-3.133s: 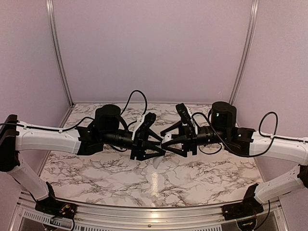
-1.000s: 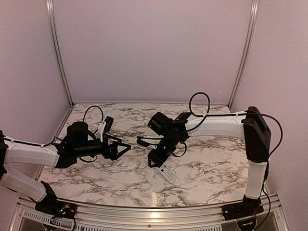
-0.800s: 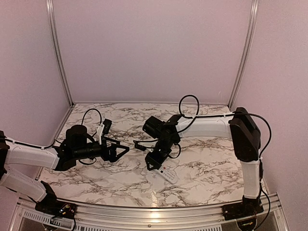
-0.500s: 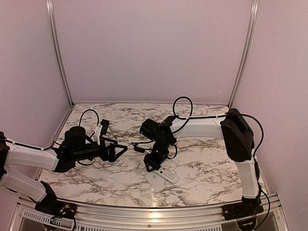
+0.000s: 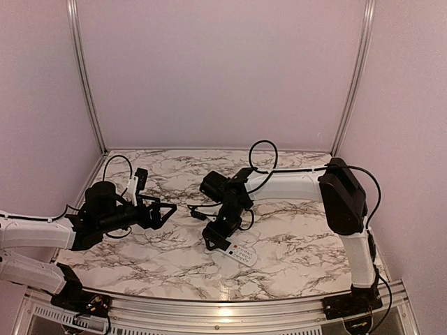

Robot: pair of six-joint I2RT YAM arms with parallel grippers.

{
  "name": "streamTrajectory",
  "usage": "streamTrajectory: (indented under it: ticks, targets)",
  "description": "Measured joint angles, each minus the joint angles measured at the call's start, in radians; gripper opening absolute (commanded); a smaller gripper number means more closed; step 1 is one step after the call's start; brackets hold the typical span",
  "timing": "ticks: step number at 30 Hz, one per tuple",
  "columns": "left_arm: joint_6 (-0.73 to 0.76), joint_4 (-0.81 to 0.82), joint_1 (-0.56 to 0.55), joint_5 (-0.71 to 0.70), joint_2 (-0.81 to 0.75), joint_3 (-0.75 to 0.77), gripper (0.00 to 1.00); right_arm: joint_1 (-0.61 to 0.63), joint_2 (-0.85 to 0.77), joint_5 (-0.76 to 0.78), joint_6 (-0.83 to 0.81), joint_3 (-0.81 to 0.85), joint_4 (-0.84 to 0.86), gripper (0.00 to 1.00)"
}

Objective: Load the batteries into the remote control
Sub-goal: Place the remote control at the center of the board, then reset both arms

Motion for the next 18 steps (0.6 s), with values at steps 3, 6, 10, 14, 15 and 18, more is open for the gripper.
streamTrajectory:
  ticks: [3,6,10,14,15,18]
  targets:
    - [-0.003,-0.042,0.0,-0.006,0.0,0.019,0.99,0.0,-0.003,0.0,0.002,-0.002,0.016,0.79]
    - [-0.013,-0.109,0.0,-0.01,0.008,0.068,0.99,-0.001,-0.019,-0.001,0.005,-0.027,0.053,0.93]
    - [-0.036,-0.225,0.001,-0.033,0.032,0.186,0.99,-0.019,-0.095,-0.027,0.013,-0.124,0.132,0.99]
    - [-0.04,-0.341,0.002,-0.053,0.061,0.314,0.99,-0.075,-0.251,-0.078,0.023,-0.257,0.234,0.99]
    - [-0.04,-0.369,0.003,-0.061,0.07,0.346,0.99,-0.101,-0.3,-0.097,0.027,-0.29,0.264,0.99]
    - [-0.039,-0.456,0.011,-0.08,0.097,0.431,0.99,-0.194,-0.442,-0.148,0.042,-0.379,0.364,0.99]
